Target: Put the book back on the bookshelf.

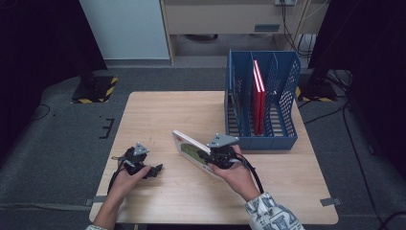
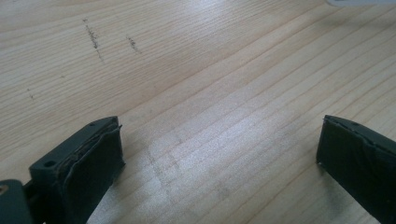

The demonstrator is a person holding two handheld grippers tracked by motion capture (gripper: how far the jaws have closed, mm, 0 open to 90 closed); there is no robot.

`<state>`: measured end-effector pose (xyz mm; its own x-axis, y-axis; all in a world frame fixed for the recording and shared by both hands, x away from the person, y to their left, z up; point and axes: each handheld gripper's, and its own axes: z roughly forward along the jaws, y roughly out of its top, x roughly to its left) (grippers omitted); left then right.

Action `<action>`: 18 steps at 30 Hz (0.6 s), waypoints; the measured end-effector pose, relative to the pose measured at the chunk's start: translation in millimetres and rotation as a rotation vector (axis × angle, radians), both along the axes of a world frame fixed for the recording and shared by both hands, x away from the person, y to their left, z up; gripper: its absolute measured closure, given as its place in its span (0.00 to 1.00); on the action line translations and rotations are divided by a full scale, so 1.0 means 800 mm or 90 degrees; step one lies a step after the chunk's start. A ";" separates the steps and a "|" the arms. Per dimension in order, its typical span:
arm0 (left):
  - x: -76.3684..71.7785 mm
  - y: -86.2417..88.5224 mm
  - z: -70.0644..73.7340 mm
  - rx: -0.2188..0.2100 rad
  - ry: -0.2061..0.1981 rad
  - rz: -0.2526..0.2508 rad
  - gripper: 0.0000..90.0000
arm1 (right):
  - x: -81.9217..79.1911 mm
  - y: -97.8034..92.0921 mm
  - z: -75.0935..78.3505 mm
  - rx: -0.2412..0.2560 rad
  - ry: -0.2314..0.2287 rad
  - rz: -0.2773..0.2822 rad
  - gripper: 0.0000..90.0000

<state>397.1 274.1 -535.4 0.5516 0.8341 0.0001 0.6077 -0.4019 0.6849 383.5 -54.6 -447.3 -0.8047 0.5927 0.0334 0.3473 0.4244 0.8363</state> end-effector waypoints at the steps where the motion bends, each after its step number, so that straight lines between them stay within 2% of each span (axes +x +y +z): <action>1: 0.000 0.000 0.000 0.000 0.000 0.000 0.00 | -0.001 -0.001 0.000 -0.001 0.000 0.001 0.84; 10: 0.000 0.000 0.000 0.000 0.000 0.001 0.00 | -0.010 -0.016 0.003 0.003 -0.002 -0.002 0.84; 18: 0.000 -0.001 -0.001 0.000 -0.002 0.002 0.00 | -0.022 -0.046 0.009 0.017 -0.003 -0.018 0.84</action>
